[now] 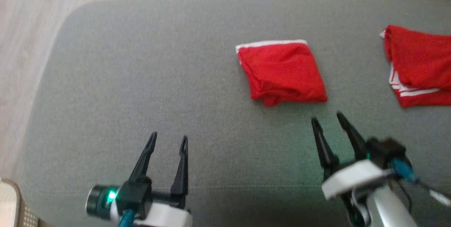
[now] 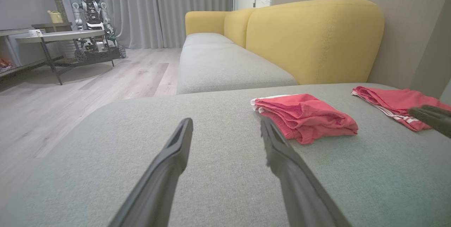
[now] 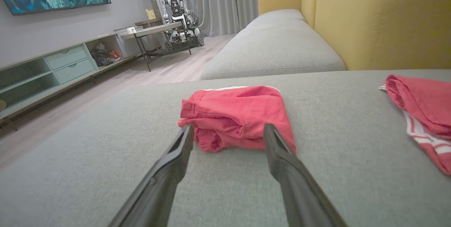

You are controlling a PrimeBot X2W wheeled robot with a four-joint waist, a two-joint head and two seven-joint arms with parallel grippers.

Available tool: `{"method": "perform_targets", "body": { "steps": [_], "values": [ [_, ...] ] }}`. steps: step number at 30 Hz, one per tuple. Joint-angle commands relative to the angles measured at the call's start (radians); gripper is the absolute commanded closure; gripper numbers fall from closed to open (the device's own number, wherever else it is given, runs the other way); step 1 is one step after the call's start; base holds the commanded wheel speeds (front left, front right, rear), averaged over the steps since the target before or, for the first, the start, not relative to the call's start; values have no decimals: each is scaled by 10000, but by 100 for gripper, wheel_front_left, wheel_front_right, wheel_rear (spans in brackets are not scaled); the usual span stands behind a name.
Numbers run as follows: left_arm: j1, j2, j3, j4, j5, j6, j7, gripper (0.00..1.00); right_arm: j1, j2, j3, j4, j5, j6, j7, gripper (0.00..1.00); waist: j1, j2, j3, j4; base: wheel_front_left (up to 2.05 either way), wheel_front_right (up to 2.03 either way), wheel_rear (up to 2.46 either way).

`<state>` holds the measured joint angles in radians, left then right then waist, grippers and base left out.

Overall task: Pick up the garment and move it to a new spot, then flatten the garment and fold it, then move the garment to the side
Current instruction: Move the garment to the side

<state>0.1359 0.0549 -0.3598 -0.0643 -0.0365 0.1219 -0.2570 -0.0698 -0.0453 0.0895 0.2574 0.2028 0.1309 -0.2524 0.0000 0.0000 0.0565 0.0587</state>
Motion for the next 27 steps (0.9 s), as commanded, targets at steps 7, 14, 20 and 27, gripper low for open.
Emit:
{"method": "perform_targets", "body": {
  "steps": [7, 14, 20, 27],
  "values": [
    [-1299, -47, -81, -446, 88, -87, -47, 0, -3179, -673, -244, 2617, 424, -2, -89, 0, 0, 0, 1156, 394, 0, 0, 0],
    [-1908, -47, -378, -467, 29, -128, -47, 0, -5774, -1497, -167, 5064, 1592, -2, 1413, 0, 0, 0, 2009, 747, 0, 0, 0],
    [-2349, -47, -617, -416, -57, -120, -47, 0, -7048, -2082, 487, 6125, 2422, -2, 2180, 0, 0, 0, 2634, 1031, 0, 0, 0],
    [-2577, -47, -711, -273, -153, -76, -47, 0, -7432, -2189, 1273, 6735, 3223, -2, 2921, 0, 0, 0, 2811, 1195, 0, 0, 0]
  ]
}}
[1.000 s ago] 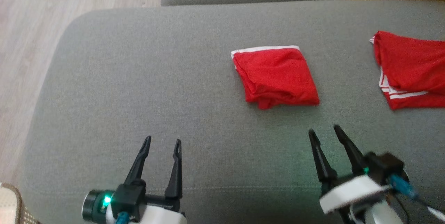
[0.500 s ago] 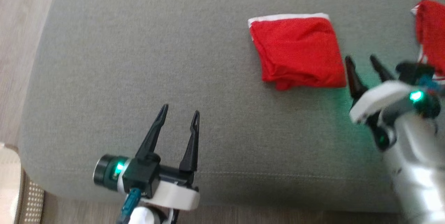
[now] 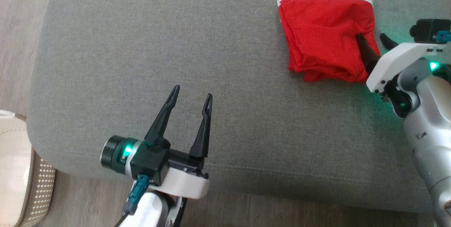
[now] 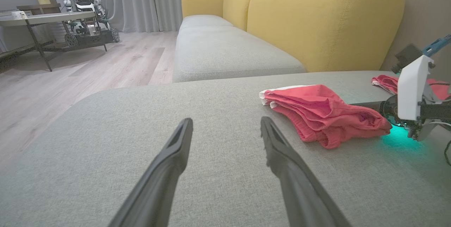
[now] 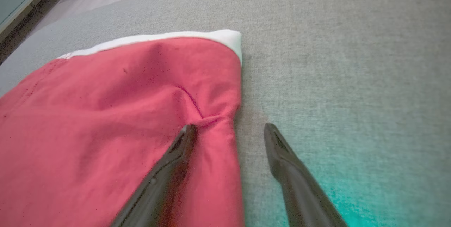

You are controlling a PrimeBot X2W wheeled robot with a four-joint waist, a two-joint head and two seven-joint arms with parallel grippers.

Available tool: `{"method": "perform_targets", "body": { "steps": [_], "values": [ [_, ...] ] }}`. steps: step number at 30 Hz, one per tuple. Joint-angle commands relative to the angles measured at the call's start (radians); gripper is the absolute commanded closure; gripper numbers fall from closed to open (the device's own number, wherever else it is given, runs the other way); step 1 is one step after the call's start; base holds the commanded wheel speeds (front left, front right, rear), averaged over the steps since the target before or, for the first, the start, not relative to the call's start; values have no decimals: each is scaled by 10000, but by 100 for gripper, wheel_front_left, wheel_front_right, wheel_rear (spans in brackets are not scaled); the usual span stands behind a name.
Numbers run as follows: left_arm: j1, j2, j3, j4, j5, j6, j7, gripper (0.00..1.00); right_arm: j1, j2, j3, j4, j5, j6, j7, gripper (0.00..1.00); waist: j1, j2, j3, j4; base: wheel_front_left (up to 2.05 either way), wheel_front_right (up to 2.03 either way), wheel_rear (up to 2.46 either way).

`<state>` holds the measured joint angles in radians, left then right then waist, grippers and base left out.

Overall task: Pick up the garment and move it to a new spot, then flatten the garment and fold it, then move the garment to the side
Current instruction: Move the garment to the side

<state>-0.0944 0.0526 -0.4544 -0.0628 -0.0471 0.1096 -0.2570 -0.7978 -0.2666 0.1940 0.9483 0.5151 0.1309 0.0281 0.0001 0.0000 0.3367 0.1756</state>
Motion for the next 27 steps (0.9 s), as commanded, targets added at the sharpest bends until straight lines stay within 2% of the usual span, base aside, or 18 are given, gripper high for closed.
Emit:
{"method": "perform_targets", "body": {
  "steps": [1, 3, 4, 12, 20, 27],
  "values": [
    [-281, -24, 241, -270, -66, 56, -47, 0, -144, -4, 365, -215, 267, -2, 107, 10, -1, 0, -1, 32, 0, 0, 0],
    [-268, -24, 277, -229, -87, 76, -47, 0, -82, -103, 595, -272, 574, -2, -4, 94, -1, 0, -65, 2, 0, 0, 0],
    [-246, -24, 304, -207, -89, 90, -47, 0, -42, -150, 705, -304, 715, -2, -70, 100, -1, 0, -114, -31, 0, 0, 0],
    [-90, -24, 507, -264, 86, 59, -47, 0, -48, -932, 1384, -481, 1219, -2, -561, 100, -1, 0, -345, -735, 0, 0, 0],
    [-268, 25, 628, -437, 313, -119, -47, 0, -654, -2357, 1427, -806, 1242, -2, -621, 100, -1, 0, 214, -1684, 0, 0, 0],
    [-646, 122, 657, -532, 439, -213, -47, 0, -1214, -3644, 1071, -1102, 1178, -2, -510, 100, -1, 0, 838, -2043, 0, 0, 0]
  ]
}}
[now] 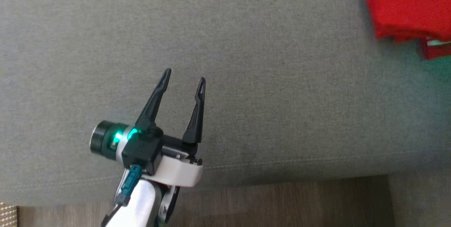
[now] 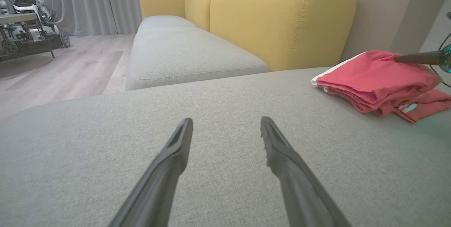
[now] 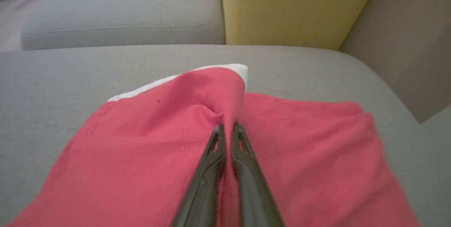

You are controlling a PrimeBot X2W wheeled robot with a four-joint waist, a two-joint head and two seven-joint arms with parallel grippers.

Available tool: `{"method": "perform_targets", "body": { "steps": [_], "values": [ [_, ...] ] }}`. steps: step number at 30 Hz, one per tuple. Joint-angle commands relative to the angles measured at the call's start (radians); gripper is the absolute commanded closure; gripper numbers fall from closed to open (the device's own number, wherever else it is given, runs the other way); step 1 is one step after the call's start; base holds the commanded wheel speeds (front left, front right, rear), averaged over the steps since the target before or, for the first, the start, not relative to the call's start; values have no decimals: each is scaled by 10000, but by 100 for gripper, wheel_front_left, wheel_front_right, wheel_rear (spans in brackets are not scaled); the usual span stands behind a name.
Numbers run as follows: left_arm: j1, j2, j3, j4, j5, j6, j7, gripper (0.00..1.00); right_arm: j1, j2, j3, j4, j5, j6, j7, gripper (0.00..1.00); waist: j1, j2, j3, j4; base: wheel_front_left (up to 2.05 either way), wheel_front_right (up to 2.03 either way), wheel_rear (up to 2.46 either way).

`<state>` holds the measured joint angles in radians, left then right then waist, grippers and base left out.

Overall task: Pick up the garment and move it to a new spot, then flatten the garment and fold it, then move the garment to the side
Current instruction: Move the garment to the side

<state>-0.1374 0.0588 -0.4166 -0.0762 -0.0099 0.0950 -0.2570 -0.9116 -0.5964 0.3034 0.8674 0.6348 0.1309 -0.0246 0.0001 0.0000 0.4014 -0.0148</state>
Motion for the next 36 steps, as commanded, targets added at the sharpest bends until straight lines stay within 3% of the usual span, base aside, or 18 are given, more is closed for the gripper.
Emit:
{"method": "perform_targets", "body": {
  "steps": [1, 8, 15, 16, 18, 19, 21, 23, 25, 28, 33, 36],
  "values": [
    [-258, 70, 276, -414, 76, -72, -48, 0, -124, -503, -65, -340, -43, -2, 57, 100, -1, 0, 261, -153, 0, 0, 0],
    [-430, 177, 260, -556, 124, -46, -48, 0, -117, -1534, -509, -848, -908, -2, 233, 100, -1, 0, 607, -185, 0, 0, 0],
    [-545, 293, 263, -620, 135, -2, -48, 0, 134, -1861, -1089, -1480, -1867, -2, 462, 100, -1, 0, 839, -187, 0, 0, 0],
    [-569, 310, 265, -634, 136, 7, -48, 0, 169, -1850, -1258, -1578, -2047, -2, 465, 96, -1, 0, 876, -193, 0, 0, 0],
    [-608, 341, 267, -662, 137, 29, -48, 0, 256, -1821, -1579, -1765, -2522, -2, 511, 58, -1, 0, 940, -205, 0, 0, 0],
    [-623, 356, 260, -663, 141, 39, -48, 0, 320, -1793, -1725, -1856, -2759, -2, 577, 45, -1, 0, 964, -206, 0, 0, 0],
    [-651, 383, 247, -646, 138, 52, -48, 0, 421, -1736, -2119, -2043, -3314, -2, 606, 0, -1, 0, 1006, -213, 0, 0, 0],
    [-692, 408, 238, -624, 124, 55, -48, 0, 503, -1662, -2606, -2225, -4051, -2, 547, 0, -1, 0, 1021, -207, 0, 0, 0],
    [-715, 424, 231, -587, 95, 51, -48, 0, 659, -1411, -3056, -2454, -4672, -2, 606, 0, -1, 0, 956, -187, 0, 0, 0],
    [-646, 417, 234, -497, 26, 89, -48, 0, 1162, -411, -3843, -3301, -5686, -2, 510, 0, -1, 0, 561, -118, 0, 0, 0],
    [-283, 254, 356, -338, -356, 178, -48, 0, 2458, 1644, -4121, -4436, -5732, -2, 35, 0, -1, 0, -441, 109, 0, 0, 0],
    [40, 147, 523, -185, -628, 178, -48, 0, 3346, 2561, -3912, -4740, -5524, -2, -528, 0, -1, 0, -1175, 284, 0, 0, 0]
  ]
}}
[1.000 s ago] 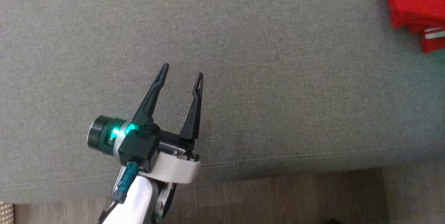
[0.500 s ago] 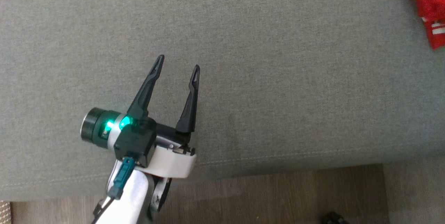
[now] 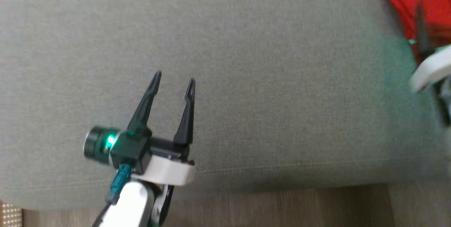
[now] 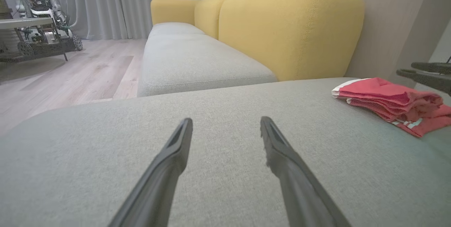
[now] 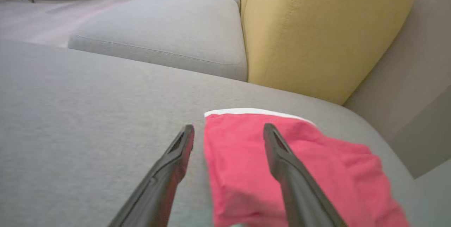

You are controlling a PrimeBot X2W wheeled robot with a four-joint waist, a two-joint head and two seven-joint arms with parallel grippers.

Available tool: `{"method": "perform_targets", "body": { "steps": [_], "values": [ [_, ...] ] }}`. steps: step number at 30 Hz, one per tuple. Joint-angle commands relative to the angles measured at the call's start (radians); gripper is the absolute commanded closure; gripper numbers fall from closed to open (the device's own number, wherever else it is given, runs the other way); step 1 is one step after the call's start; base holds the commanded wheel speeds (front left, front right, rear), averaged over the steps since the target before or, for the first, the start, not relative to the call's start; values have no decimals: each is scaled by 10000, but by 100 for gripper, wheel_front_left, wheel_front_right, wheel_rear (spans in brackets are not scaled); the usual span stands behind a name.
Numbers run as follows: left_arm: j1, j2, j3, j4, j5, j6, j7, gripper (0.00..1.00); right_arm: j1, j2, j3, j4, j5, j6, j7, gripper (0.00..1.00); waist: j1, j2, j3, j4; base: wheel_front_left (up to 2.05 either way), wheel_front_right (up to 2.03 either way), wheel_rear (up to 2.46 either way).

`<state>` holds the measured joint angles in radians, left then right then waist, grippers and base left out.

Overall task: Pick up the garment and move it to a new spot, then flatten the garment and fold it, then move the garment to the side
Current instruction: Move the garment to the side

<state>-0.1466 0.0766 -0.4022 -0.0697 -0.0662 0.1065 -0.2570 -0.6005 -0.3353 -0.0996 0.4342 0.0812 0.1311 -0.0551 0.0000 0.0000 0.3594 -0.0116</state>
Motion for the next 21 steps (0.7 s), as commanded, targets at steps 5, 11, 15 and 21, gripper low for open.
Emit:
{"method": "perform_targets", "body": {
  "steps": [5, 11, 15, 21],
  "values": [
    [865, -160, 716, 63, -444, 93, -48, 0, 1804, 1356, 343, -415, 255, -4, -1452, 0, 0, 0, -2087, 572, 0, 0, 0],
    [1584, -238, 1215, 123, -1003, 58, -48, 0, 3238, 2314, 245, -828, 364, -4, -2052, 0, 0, 0, -3029, 887, 0, 0, 0],
    [2005, -255, 1544, 83, -1213, -131, -48, 0, 4366, 2656, 110, -2331, 340, -4, -2062, 0, 0, 0, -3506, 960, 0, 0, 0],
    [2424, -261, 1848, -62, -935, -390, -48, 0, 5889, 2839, 106, -3730, 480, -4, -2064, 0, 0, 0, -3881, 919, 0, 0, 0]
  ]
}}
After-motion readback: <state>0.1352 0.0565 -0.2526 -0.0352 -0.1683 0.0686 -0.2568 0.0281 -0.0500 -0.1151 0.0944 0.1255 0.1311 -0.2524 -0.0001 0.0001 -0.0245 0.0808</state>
